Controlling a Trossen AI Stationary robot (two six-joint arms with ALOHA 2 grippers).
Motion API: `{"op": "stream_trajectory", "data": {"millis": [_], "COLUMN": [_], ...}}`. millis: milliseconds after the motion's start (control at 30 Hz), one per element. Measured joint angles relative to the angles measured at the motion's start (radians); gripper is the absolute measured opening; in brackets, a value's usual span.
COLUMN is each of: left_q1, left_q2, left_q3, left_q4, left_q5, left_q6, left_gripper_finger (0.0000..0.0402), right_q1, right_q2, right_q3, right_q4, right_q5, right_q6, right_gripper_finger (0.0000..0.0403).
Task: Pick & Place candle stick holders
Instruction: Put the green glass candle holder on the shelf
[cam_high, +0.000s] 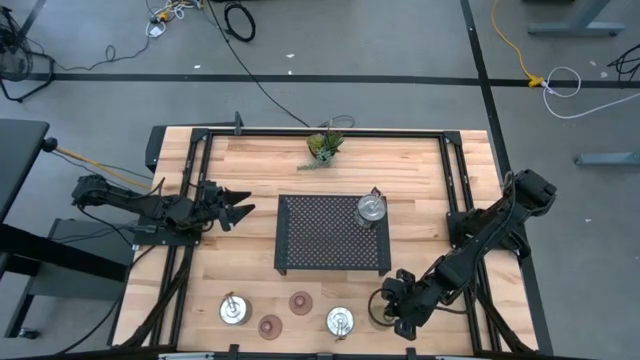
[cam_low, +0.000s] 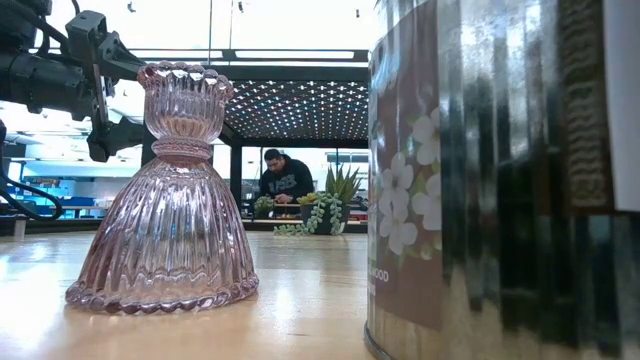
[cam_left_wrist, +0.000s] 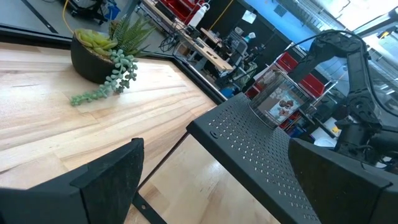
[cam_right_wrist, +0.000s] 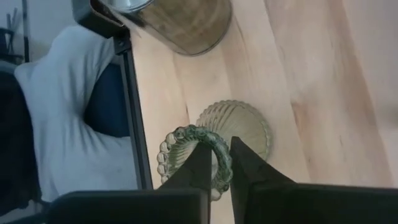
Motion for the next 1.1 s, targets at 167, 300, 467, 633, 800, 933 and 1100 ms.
{"op": "stream_trajectory", "data": {"millis": [167,300,467,633,800,933,1100], "left_q1": [0.0,0.0,0.0,0.0,0.0,0.0,0.0], "left_q2": [0.0,0.0,0.0,0.0,0.0,0.0,0.0], "left_q3": [0.0,0.0,0.0,0.0,0.0,0.0,0.0], "left_q4": [0.0,0.0,0.0,0.0,0.0,-0.001,-0.006], "left_q5": [0.0,0.0,0.0,0.0,0.0,-0.003,-0.003], "left_q6": [0.0,0.0,0.001,0.001,0.001,0.002,0.002], "left_gripper_finger": [0.0399,0.0399,0.0399,0.0399,0.0399,0.0399,0.0399], "right_q1": [-0.009,-0.024,-0.04,-0.065,-0.093,-0.136,-0.207], "right_q2": [-0.039,-0.091,-0.158,-0.226,-0.293,-0.331,-0.337], "right_q3": [-0.006,-0.006,-0.006,-0.005,0.033,0.115,0.248], "right_q4": [-0.034,-0.042,-0.059,-0.056,-0.064,-0.111,-0.204], "right_q5": [-0.012,-0.016,-0.037,-0.068,-0.066,-0.066,-0.025], "right_q6": [-0.024,-0.035,-0.05,-0.095,-0.193,-0.305,-0.427], "right_gripper_finger": [0.0016,0.0016,0.0016,0.0016,0.0016,0.0016,0.0015]}}
